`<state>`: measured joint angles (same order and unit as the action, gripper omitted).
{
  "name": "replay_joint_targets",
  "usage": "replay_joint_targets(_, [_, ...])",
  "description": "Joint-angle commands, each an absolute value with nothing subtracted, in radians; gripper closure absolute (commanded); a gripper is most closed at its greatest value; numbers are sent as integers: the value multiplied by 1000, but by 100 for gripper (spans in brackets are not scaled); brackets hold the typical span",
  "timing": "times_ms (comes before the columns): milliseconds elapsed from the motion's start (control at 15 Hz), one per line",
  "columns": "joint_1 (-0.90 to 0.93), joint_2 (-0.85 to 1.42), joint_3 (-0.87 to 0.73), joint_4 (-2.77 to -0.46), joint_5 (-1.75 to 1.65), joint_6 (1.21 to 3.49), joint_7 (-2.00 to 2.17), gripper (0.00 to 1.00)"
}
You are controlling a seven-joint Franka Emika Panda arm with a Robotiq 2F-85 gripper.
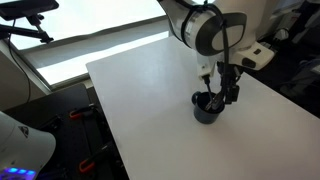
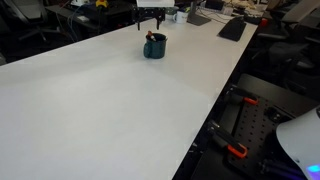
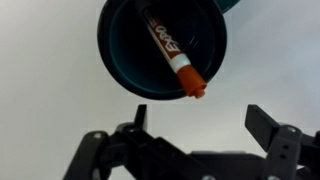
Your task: Take the marker out of the cup
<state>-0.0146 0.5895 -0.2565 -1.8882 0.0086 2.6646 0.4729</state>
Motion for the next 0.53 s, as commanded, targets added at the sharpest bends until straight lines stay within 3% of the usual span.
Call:
replay_joint_targets(0, [-59,489,-200,-1969,68,2661,383,0])
replay_joint_targets(467, [-119,417,-136,-2002,112,2501,216,0])
